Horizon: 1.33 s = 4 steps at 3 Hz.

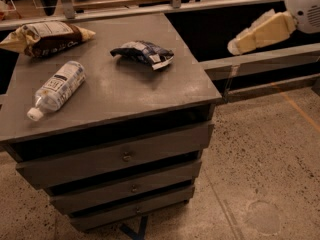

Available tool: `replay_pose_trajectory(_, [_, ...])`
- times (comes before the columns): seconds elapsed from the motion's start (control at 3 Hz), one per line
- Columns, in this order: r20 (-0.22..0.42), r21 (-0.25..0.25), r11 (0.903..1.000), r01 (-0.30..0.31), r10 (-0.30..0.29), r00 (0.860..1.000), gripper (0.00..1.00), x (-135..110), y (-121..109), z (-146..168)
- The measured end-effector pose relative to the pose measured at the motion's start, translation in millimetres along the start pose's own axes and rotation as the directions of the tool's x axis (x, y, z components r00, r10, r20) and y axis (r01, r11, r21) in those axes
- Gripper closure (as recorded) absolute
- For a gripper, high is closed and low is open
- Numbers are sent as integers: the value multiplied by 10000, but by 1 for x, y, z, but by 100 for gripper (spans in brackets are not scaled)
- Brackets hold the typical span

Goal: Move blue chip bag near brown chip bag

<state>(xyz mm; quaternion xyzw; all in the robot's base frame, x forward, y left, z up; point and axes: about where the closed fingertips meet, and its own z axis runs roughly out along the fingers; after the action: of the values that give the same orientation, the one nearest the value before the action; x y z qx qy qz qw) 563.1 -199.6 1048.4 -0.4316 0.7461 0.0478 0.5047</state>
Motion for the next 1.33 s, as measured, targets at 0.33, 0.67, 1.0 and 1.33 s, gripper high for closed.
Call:
replay_pose_trajectory(0.33, [424,-43,9982,605,-602,9973,0,-36,-11,31])
replay_pose_trajectory(0.67, [510,-128,9971,746,-738,9960,0,-45,-7,37])
replay_pose_trajectory(1.0, [587,-684,9954,676,-636,9962,0,-44,8,52])
replay_pose_trajectory(1.33, [608,-1002,9924,721,-662,9959,0,-36,28,83])
